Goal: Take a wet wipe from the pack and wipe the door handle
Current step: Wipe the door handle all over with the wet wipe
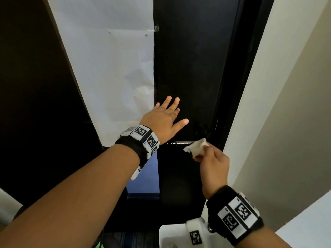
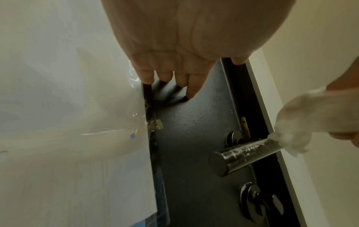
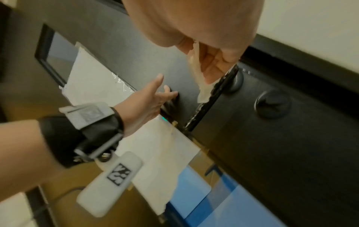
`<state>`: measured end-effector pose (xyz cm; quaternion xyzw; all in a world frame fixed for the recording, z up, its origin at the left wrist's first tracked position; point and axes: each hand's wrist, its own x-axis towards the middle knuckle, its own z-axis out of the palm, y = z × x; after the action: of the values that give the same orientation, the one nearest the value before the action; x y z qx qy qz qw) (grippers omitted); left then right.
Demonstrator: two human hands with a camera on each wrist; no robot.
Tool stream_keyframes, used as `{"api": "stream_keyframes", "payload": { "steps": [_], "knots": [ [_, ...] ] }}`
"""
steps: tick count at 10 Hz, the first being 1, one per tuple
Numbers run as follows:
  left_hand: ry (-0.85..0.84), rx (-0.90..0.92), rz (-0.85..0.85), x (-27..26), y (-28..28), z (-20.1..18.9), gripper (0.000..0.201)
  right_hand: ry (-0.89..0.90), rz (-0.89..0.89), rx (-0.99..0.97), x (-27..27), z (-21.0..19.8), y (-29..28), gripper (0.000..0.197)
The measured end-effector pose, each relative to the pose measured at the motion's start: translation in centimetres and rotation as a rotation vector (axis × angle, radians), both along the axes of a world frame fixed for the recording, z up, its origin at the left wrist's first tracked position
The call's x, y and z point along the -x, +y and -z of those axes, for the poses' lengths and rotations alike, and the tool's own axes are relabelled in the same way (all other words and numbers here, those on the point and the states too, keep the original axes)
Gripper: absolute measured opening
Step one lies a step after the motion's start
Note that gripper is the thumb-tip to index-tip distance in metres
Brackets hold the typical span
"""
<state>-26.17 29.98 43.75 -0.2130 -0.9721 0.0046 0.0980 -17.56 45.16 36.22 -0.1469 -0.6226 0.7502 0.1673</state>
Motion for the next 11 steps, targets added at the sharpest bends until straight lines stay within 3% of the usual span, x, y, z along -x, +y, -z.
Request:
{"api": "stream_keyframes", "payload": {
  "steps": [1,2,4,6,7,8,9,10,11],
  "knots": [
    [-0.004,-0.003,0.001,0.0,0.0,0.0,0.076,0.035,0.093,-0.217,1.2,1.2,1.0,0.029],
    [-0.012,-0.003,-0.002,-0.1,0.1,-0.1,0.075,0.075,0.070,-0.359,2.2,1.8,0.4,0.030],
    [-0.009,0.000,-0.006,-0.1,0.0,0.0,0.075,0.208,-0.061,-0.682,2.6,2.7,-3.5,0.033],
    [-0.012,-0.007,0.001,0.1,-0.1,0.1,0.076,0.346,-0.220,-0.822,2.7,3.7,-5.7,0.034],
    [-0.011,-0.006,0.007,0.1,-0.1,0.2,0.076,0.233,-0.305,-0.594,2.6,3.7,-5.5,0.030],
    [-0.016,-0.008,0.012,0.1,-0.2,0.1,0.076,0.074,-0.238,-0.247,2.0,2.6,-3.7,0.024],
    [-0.024,-0.003,0.015,0.1,-0.2,0.0,0.076,0.092,-0.089,-0.155,1.5,0.7,-0.8,0.023],
    [-0.030,-0.004,0.019,0.1,-0.2,-0.1,0.075,0.208,0.026,-0.429,2.2,-0.7,2.1,0.021],
    [-0.036,-0.011,0.020,0.0,-0.2,-0.2,0.076,0.371,0.046,-0.892,3.3,-0.9,4.2,0.023]
  ]
}}
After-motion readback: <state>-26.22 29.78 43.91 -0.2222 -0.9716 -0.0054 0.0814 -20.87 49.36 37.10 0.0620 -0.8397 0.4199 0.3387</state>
